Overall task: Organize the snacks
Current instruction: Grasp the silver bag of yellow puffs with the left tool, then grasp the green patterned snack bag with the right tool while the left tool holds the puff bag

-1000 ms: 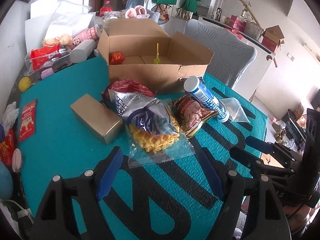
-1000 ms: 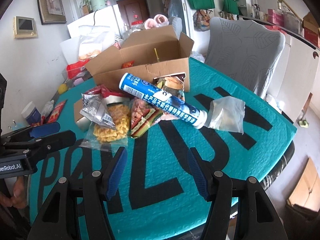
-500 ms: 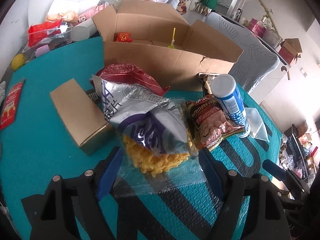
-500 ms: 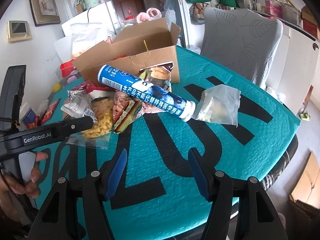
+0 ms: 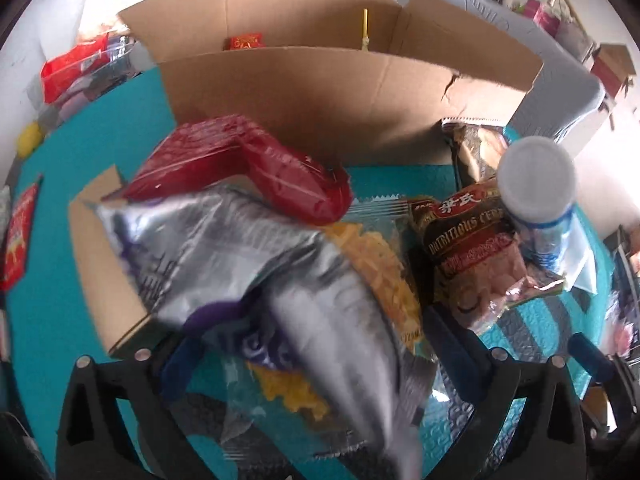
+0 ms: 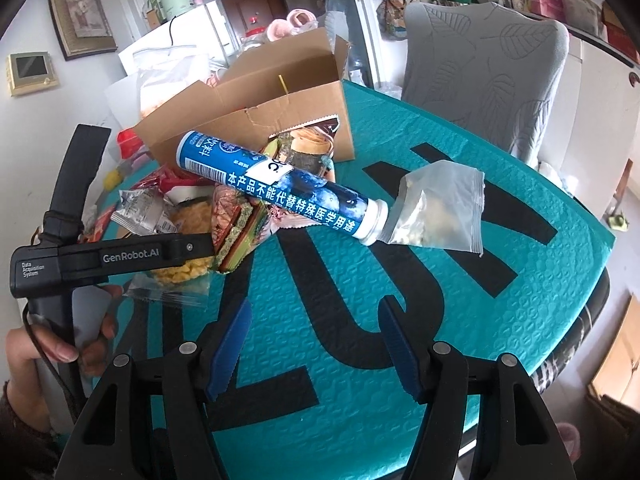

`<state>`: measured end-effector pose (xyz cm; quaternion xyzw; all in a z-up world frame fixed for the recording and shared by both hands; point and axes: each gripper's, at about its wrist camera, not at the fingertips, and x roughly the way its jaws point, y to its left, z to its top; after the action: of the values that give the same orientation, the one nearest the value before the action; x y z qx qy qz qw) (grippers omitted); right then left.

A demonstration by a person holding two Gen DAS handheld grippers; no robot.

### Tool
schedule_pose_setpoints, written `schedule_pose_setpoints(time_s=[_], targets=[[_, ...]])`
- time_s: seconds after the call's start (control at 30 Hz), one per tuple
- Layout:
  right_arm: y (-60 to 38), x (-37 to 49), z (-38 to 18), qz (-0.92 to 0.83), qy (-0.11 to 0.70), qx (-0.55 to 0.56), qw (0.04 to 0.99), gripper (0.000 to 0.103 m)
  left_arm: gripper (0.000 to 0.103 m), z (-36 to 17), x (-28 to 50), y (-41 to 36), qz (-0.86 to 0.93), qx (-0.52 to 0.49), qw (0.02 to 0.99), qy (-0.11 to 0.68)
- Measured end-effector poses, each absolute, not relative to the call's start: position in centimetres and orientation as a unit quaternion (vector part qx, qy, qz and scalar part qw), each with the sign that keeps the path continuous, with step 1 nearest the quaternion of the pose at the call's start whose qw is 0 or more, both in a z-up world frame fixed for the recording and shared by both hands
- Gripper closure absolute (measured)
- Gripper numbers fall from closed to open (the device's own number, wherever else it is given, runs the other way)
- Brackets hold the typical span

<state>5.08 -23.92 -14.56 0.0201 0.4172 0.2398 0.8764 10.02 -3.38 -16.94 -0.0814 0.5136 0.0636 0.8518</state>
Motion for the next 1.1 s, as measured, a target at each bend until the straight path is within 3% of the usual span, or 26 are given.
schedule_pose_setpoints(time_s=[0.2, 0.37, 0.43, 1.1], targets=[[-24.0, 5.4, -14.9, 0.238, 0.424, 0.021, 0.874, 0.036, 0.0, -17.2, 11.1, -3.9, 0.076, -0.061, 0.853, 0.513], [-23.9, 5.3, -14.7, 0.238, 0.42, 0.021, 0.875, 0.036, 0.023, -16.8, 9.6, -2.9, 0.074, -0.075, 0.865, 0.491], [-23.6, 5.3, -14.6, 0.241, 0.419, 0.018, 0.875, 0.036, 0.024, -16.5, 8.9, -2.7, 0.061, -0.088, 0.864, 0.491], [-17.1, 9.7, -15.7, 0.303, 0.418, 0.021, 0.856, 0.036, 0.025, -16.1, -0.9, -0.2, 0.062, -0.123, 0.854, 0.502]])
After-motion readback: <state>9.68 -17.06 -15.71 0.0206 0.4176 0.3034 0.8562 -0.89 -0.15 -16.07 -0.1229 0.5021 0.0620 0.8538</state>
